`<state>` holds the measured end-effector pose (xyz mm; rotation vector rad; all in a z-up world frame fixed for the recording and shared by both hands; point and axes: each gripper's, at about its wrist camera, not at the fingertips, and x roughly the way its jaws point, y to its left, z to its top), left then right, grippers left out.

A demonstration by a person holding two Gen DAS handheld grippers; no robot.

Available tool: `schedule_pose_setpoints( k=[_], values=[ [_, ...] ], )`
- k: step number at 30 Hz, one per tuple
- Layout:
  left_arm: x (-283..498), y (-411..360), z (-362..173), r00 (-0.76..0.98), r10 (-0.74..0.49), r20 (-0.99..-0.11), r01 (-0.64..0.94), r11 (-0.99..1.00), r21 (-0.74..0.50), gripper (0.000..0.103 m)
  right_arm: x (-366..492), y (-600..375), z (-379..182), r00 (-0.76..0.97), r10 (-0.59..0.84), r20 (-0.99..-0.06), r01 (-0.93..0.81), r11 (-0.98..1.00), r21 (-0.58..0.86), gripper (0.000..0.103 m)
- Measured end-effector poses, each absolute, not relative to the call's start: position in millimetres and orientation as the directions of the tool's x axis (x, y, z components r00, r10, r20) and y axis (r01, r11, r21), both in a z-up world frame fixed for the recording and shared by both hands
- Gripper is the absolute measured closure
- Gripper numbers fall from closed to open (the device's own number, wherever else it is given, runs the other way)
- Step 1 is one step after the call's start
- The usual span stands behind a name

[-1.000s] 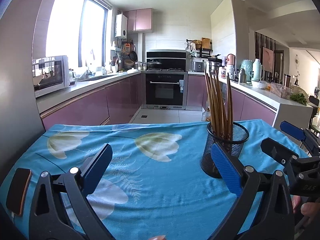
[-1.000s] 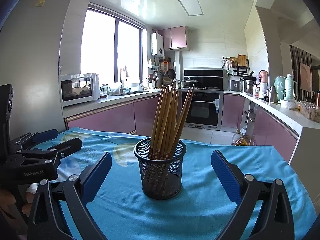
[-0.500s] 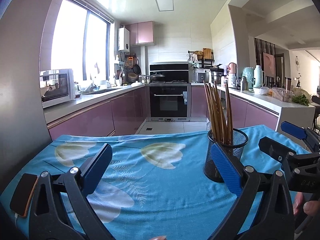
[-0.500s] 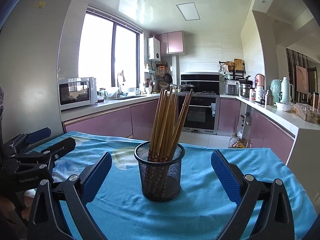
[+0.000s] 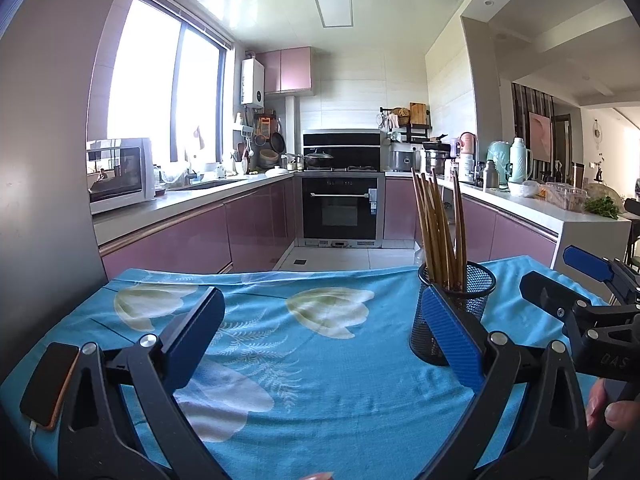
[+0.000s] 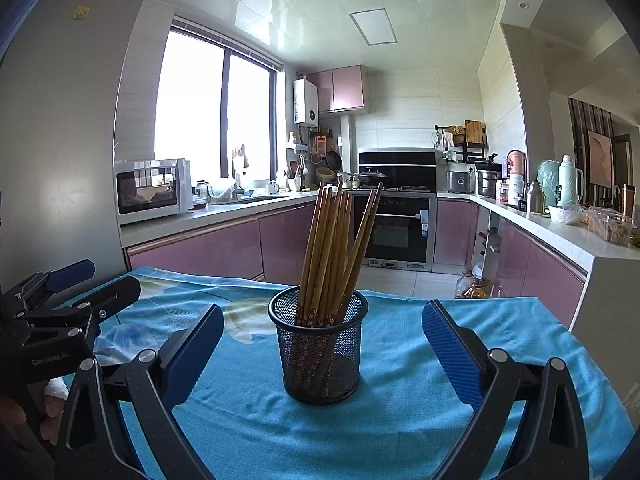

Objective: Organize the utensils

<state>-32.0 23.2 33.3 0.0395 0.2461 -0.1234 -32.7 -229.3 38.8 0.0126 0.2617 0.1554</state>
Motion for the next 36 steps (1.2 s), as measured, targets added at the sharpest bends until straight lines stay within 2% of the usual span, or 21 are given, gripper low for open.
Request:
schedule_pose_setpoints(
  k=[36],
  values=[
    [-37.7,25.0,34.1,0.965,-0.119,-0.232,0.128,0.991,0.026,0.006,-36.0,-232.5,42.4,0.962,0.133,-0.239,-0.130,0.991,0.027,0.007]
  ],
)
